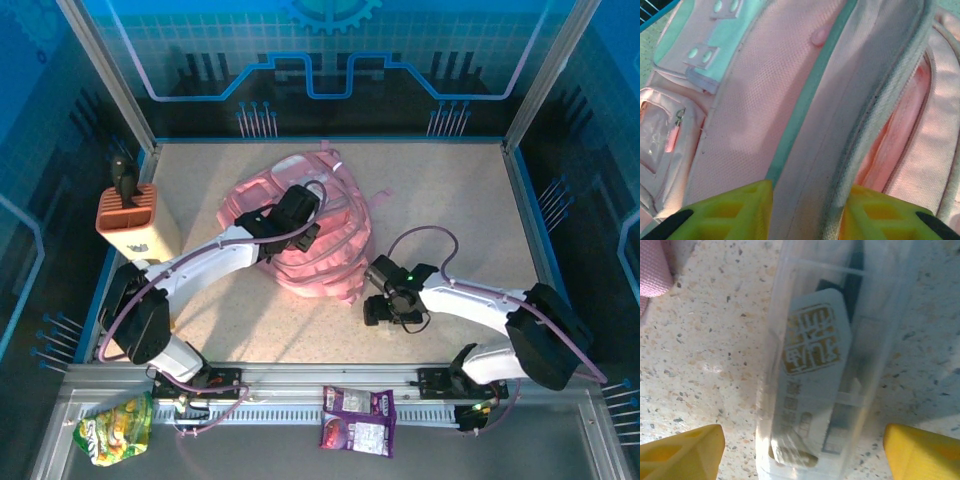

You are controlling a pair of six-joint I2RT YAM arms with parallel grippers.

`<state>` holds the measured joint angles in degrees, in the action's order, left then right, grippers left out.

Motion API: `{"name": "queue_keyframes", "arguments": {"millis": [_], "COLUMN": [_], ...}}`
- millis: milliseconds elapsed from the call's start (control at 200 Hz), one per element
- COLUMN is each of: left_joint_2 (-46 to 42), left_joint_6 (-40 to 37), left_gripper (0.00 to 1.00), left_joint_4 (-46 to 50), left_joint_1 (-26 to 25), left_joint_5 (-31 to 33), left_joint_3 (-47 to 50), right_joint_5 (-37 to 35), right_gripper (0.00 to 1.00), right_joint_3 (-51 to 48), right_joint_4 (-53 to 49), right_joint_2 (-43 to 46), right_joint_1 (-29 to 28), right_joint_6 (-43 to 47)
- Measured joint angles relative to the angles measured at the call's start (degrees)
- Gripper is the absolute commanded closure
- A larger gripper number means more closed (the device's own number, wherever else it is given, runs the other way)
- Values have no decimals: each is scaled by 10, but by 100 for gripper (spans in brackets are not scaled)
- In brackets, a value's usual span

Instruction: Pack books, pencil case, and school supplies into a backpack

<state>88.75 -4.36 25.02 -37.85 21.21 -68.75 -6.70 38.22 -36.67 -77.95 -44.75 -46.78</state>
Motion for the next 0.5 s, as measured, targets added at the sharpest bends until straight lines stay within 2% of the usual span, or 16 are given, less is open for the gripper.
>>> {"name": "queue_keyframes", "arguments": {"millis": [95,190,300,500], "left_joint_2": [0,0,0,0], "left_joint_6": [9,16,30,50], "left_gripper": [72,88,100,100], "left_joint_4": [0,0,0,0], "left_joint_1": [5,6,7,12], "left_joint_5": [0,-4,-21,-59], "left_joint_3": [-2,-4,-5,-6], "right_joint_5": [-14,-26,-36,-43], "right_gripper": [28,35,43,57], "right_joint_3": [0,0,0,-5], "right_joint_4": [9,5,0,-1], "right_joint_2": [-17,-20,-20,-7], "right_joint_1": [-9,-10,-10,-10], "right_joint_6": [-13,-20,-22,-17]}}
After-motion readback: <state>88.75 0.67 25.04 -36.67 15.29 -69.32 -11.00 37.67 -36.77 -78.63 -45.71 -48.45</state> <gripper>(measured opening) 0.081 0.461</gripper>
